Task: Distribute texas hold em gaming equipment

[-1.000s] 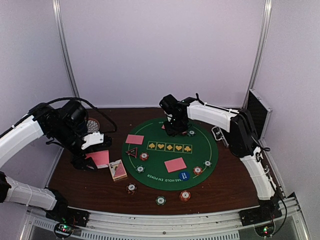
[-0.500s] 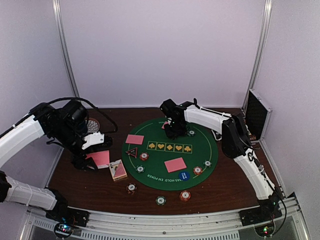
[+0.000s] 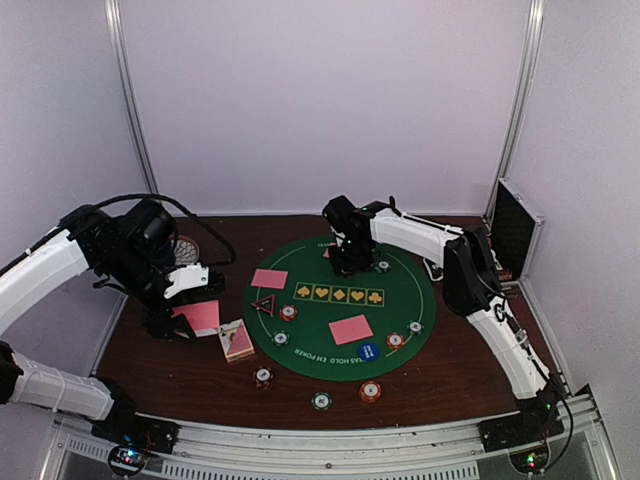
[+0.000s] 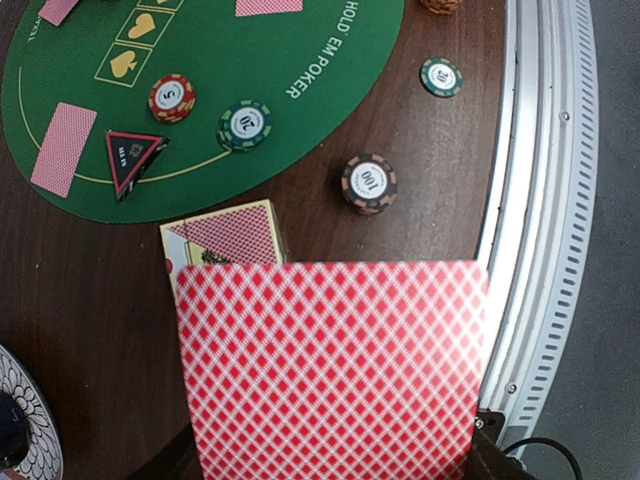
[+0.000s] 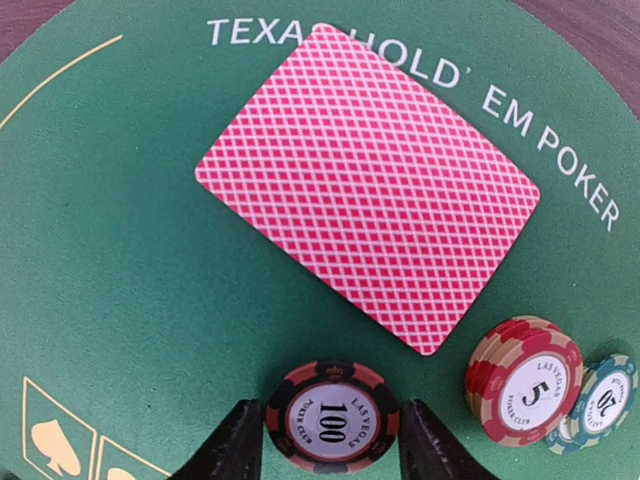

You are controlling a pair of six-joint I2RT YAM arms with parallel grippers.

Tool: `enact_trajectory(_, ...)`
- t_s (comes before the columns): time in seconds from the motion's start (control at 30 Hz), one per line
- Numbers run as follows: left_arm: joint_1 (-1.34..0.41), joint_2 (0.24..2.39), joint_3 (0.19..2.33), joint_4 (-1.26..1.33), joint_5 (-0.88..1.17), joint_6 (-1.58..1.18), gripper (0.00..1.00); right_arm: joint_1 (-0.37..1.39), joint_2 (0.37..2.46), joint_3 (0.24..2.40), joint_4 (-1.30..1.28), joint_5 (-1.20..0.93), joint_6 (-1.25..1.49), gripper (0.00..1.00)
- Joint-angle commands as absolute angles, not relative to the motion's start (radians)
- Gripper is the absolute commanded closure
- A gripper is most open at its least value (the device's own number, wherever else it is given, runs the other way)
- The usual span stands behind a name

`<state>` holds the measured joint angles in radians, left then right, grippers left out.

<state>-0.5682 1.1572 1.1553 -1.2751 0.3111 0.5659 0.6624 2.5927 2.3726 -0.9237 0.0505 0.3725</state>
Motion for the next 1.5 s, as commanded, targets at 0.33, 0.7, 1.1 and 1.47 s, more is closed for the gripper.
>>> enact_trajectory(0.33,-0.562,1.168,1.212,-1.256,0.32,0.544,1.0,0.783,2.238,2.247,-0.931,0.127,0.356,0.3)
enact_trajectory(0.7,-0.561,1.149,1.208,-1.271,0.313,0.543,1.0,1.115,1.986,1.725,-0.733,0.028,0.402,0.14)
enact_trajectory(1.1,-0.562,1.129,1.198,-1.277,0.316,0.546,1.0,1.298,2.116,1.772,-0.656,-0.065,0.36,0.06)
enact_trajectory(1.47,-0.562,1.123,1.193,-1.278,0.322,0.546,1.0,1.297,2.281,1.939,-0.72,-0.07,0.321,0.18)
